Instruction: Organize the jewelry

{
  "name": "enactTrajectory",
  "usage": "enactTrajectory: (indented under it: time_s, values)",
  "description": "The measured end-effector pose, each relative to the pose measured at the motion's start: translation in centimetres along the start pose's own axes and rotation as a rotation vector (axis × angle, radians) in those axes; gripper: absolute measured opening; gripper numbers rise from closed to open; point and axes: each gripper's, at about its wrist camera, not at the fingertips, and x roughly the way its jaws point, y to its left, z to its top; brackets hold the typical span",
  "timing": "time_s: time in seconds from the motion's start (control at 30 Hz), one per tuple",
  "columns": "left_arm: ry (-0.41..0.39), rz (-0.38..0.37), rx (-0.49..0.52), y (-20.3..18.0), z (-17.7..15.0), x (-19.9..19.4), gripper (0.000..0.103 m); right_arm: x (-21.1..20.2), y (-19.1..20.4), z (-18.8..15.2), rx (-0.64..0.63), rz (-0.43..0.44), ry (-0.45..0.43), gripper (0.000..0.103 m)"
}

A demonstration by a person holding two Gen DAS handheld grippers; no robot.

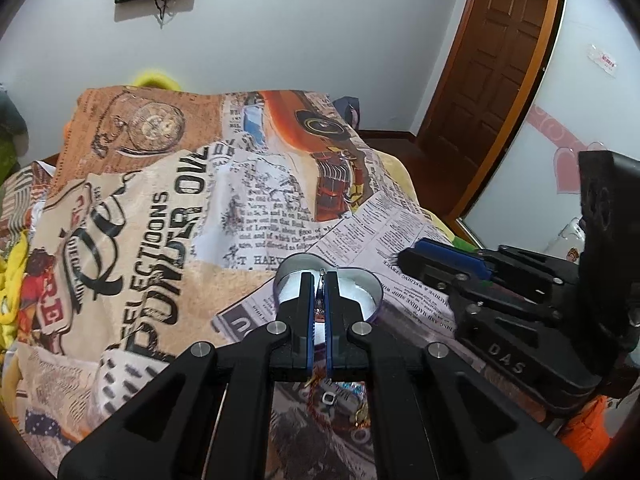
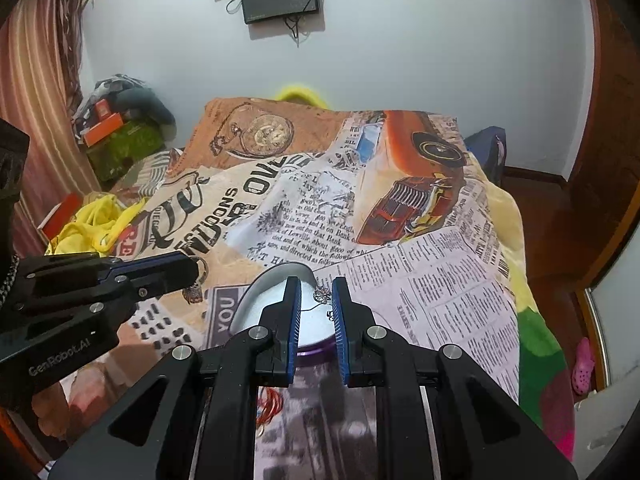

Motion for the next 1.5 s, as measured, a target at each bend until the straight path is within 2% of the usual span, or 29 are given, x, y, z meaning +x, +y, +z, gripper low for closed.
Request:
enactTrajectory:
  time_s: [0.2,0.4,0.7,1.0,1.17,1.37,1.5]
  values:
    - [0.045,-0.037,-0.008,0.4,0.5,2.6,0.002,2.1,-0.2,0.3,-0.016,0.032,0.039,0.014]
    - [0.092,-0.039,-0.016,0.9,0.5,4.8,0.002,4.8,-0.5,0.2,-0.024,0.077,0.115,0.014]
    - [0.109,-0.034,-0.009,1.1,0.5,5.6,0.002,6.4,-0.4,-0.5,-0.047,0.094,0.178,0.014]
    - [0.070,0.012,-0.005,1.6,0.9,3.0,0.004,6.4,0.5,-0.6,-0.105,0.075,0.209,0.015]
    - [0.044,0.042,-0.006,1.9,0.9,0.9,0.007,5.0,1.1,-0.2,-0.120,0.057,0.188,0.036]
    - [0.015,0.067,0.000,1.4,0.6,-2.0,0.019,2.3,1.8,0.5,-0.127,0.029,0.140,0.036]
    - [-0.001,0.078,0.010,0.8,0.2,-4.0,0.020,0.2,2.0,0.7,-0.127,0.005,0.109,0.036]
